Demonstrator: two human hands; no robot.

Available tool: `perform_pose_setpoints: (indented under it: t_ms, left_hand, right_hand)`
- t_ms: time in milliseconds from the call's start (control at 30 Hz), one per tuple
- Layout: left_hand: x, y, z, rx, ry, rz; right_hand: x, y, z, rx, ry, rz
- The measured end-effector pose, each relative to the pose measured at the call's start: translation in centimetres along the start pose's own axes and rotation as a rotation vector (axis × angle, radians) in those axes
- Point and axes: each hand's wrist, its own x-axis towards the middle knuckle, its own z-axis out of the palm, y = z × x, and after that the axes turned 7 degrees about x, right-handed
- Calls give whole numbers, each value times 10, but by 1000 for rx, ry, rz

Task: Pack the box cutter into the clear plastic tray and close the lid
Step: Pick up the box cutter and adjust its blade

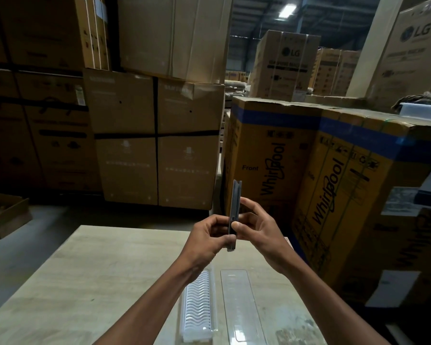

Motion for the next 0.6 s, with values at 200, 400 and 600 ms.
perform_pose_setpoints:
  t_ms: [200, 400, 600]
  left_hand:
    - [0, -1, 0, -64, 45, -10]
    - [3, -5, 1, -68, 87, -55]
    - [2, -11, 1, -73, 109, -86]
  right_hand:
    - [-2, 6, 5, -15, -4, 26]
    - [-3, 12, 9, -24, 10, 51]
    - [-6, 19, 14, -47, 3, 61]
